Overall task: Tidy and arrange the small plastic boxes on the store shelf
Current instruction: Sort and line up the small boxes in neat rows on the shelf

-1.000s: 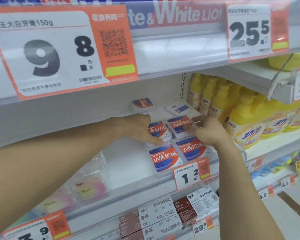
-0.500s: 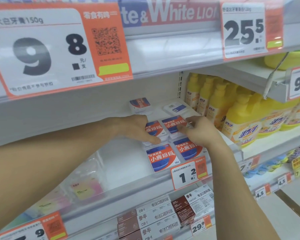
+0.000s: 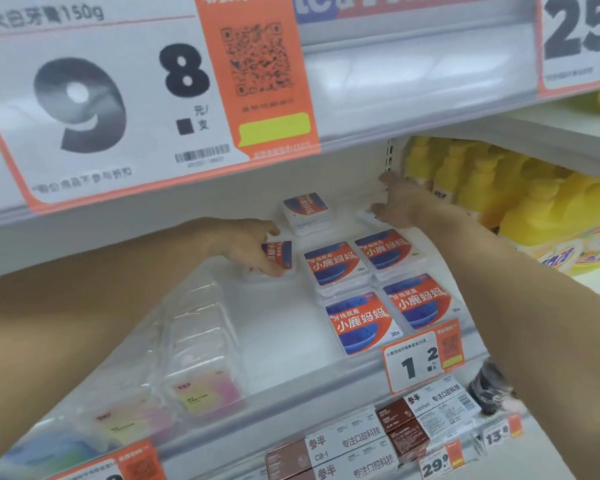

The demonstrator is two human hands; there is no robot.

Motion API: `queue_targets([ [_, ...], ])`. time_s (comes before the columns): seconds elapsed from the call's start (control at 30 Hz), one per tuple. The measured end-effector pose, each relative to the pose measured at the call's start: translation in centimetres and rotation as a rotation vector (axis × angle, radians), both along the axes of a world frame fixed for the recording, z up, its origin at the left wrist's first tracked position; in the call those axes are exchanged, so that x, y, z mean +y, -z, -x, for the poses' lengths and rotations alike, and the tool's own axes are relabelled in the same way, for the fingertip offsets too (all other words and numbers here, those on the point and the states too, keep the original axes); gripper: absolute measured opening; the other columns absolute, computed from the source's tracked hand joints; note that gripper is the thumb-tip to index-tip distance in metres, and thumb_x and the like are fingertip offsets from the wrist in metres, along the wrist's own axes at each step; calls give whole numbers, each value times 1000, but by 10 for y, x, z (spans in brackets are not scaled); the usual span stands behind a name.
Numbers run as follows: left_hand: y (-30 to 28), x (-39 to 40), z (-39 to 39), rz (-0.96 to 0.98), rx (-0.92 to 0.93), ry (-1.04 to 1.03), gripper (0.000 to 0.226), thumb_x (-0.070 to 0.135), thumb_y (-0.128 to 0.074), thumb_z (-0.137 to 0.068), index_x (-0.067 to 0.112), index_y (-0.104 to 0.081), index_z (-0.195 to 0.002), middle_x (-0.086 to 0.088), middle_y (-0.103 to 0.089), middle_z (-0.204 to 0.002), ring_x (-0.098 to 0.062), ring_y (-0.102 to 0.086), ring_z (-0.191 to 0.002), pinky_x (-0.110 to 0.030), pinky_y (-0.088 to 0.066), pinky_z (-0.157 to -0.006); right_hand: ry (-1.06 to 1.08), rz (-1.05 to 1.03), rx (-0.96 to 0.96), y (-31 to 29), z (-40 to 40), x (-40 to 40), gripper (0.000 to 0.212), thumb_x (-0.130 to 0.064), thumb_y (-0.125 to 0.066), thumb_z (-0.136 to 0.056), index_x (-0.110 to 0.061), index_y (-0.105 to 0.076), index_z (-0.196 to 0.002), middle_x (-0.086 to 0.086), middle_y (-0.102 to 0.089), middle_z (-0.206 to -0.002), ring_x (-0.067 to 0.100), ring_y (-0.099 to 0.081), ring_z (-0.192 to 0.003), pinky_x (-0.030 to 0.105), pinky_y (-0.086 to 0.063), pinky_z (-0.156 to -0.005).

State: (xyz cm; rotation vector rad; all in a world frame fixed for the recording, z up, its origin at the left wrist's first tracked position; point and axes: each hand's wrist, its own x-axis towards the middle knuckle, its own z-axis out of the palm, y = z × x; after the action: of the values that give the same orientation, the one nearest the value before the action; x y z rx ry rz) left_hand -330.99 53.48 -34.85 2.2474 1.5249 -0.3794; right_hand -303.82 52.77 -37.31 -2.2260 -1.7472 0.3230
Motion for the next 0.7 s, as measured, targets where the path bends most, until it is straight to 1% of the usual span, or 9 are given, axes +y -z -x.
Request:
queue_targets([
  [0.1,8,7,4,-75,29,49,90,52,-83,-65,14,-43,-137,1,-52,-132,-19,-54,-111,-28,-45,-95,83,163,7,5,-4,10,78,-39,-73,-85,-5,-35,-143,12,-58,-132,33,-60,-113,38,-53,-89],
  [0.17,7,7,5,-149,26,71,78,55,-86,-57,16,-58,-118,1,-61,-114,-18,-60,-97,-28,-50,-84,119,107,45,4,-5,10,81,-39,-83,-74,-6,-42,-135,10,-58,-128,33,-62,-108,37,-55,-87],
  [0.23,2,3,7,-245,22,93,68,54,-89,-50,18,-61,-101,2,-59,-96,-16,-60,-83,-26,-50,-71,142,-5,26,-3,-5,8,74,-34,-87,-70,-5,-52,-129,12,-59,-127,33,-62,-109,36,-54,-85],
  [0.33,-8,-3,12,-388,-36,94,64,46,-91,-51,17,-54,-95,2,-50,-90,-19,-54,-80,-29,-47,-68,123,-203,160,-13,-9,-3,61,-18,-82,-75,-6,-59,-130,12,-63,-128,33,-61,-114,34,-52,-86],
  [0.4,-16,-9,15,-443,-155,67,48,37,-87,-60,16,-50,-82,4,-50,-79,-18,-50,-74,-27,-40,-58,93,-366,313,-22,-7,-22,50,-15,-78,-75,-9,-61,-121,8,-67,-117,29,-64,-106,28,-52,-74],
  [0.47,-25,-17,16,-453,-307,17,40,28,-82,-71,21,-43,-74,7,-50,-72,-18,-51,-71,-23,-32,-51,19,-505,360,-31,-1,-49,37,-17,-74,-80,-10,-57,-112,4,-65,-105,24,-63,-96,19,-46,-64],
  [0.57,-43,-37,9,-368,-566,-105,31,24,-72,-83,22,-45,-98,3,-57,-87,-16,-59,-79,-19,-40,-54,-31,-517,311,-36,8,-102,29,-13,-68,-87,-13,-51,-110,-1,-58,-104,17,-54,-92,6,-36,-60],
  [0.63,-53,-58,-1,-246,-746,-171,30,19,-66,-88,18,-49,-112,0,-60,-95,-19,-65,-83,-25,-55,-54,-82,-530,321,-27,6,-135,26,-8,-70,-83,-14,-53,-100,-1,-65,-102,16,-59,-89,3,-39,-62],
  [0.7,-54,-84,-11,-160,-872,-166,39,14,-68,-87,17,-50,-121,2,-58,-95,-19,-66,-81,-31,-59,-52,-97,-562,289,-15,1,-164,30,0,-75,-73,-18,-57,-89,-2,-67,-95,18,-61,-86,3,-39,-67],
])
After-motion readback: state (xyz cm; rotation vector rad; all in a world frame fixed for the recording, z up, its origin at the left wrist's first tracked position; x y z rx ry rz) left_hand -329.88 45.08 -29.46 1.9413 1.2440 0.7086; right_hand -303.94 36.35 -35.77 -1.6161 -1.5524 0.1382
